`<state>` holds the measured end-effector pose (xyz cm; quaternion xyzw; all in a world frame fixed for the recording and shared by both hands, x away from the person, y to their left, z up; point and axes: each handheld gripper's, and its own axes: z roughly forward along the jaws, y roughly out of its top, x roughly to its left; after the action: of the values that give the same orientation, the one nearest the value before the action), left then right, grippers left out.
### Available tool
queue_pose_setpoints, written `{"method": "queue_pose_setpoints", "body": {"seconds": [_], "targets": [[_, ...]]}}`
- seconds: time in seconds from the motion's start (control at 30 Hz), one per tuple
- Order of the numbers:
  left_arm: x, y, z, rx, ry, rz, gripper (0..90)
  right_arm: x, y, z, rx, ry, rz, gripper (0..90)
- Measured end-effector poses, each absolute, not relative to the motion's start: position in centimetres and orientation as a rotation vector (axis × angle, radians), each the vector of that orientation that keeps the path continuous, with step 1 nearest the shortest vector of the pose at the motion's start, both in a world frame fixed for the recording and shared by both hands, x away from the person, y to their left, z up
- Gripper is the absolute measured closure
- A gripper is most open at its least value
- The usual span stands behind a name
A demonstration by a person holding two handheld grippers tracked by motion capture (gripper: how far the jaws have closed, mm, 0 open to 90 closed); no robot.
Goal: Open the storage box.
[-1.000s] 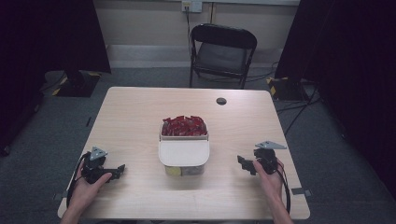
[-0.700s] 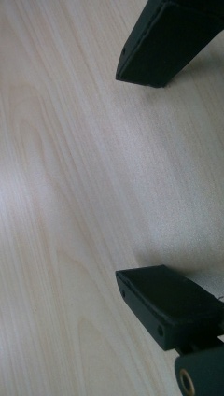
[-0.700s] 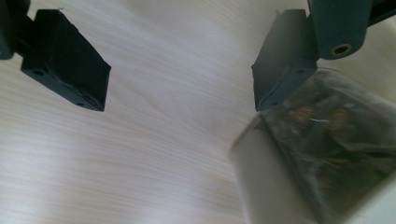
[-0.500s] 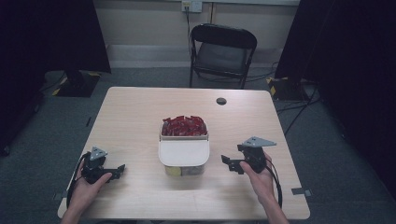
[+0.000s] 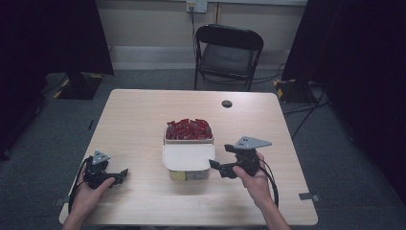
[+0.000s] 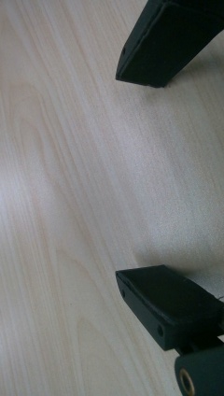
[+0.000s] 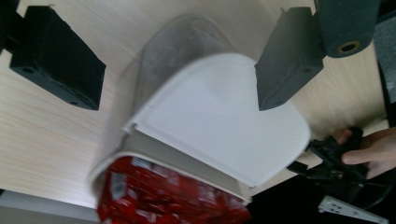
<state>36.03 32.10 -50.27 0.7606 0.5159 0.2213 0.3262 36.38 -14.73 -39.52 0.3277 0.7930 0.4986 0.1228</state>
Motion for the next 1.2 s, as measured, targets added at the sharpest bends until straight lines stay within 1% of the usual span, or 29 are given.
{"method": "queue_pose_setpoints", "body": {"seconds": [0.2,0.43,0.87,1.2], "targets": [[36.0,32.1,-50.3,1.996,1.351,0.580,5.0,36.0,-13.4,-38.9,0.897,2.352,1.499,14.3],[36.0,32.1,-50.3,1.995,1.351,0.579,4.9,35.6,-12.8,-39.4,0.839,2.400,1.492,14.4],[36.0,32.1,-50.3,1.993,1.352,0.580,4.9,35.2,-13.1,-41.5,0.856,2.442,1.446,13.7],[36.0,32.1,-50.3,1.996,1.351,0.580,5.0,35.9,-12.8,-42.9,0.877,2.466,1.409,14.4]]}}
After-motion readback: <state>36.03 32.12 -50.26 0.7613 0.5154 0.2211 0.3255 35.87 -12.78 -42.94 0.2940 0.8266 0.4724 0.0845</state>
